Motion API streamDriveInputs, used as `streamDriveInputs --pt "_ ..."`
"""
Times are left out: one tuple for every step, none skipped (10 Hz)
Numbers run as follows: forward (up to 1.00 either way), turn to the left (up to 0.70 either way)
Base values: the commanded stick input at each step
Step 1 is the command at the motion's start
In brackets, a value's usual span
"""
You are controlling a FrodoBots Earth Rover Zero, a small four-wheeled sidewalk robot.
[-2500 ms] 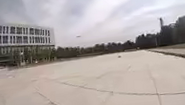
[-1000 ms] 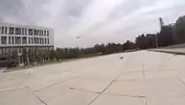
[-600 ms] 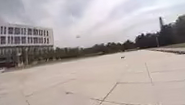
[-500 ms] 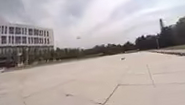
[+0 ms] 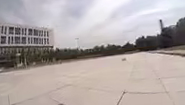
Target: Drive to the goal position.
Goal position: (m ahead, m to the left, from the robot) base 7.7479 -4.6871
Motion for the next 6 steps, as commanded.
streamDriveInputs --pt "0.7 -0.04" --pt "0.7 -0.17" --pt "0.7 -0.33" --pt "0.7 -0.35" --pt "0.7 -0.35" --pt "0.7 -0.35"
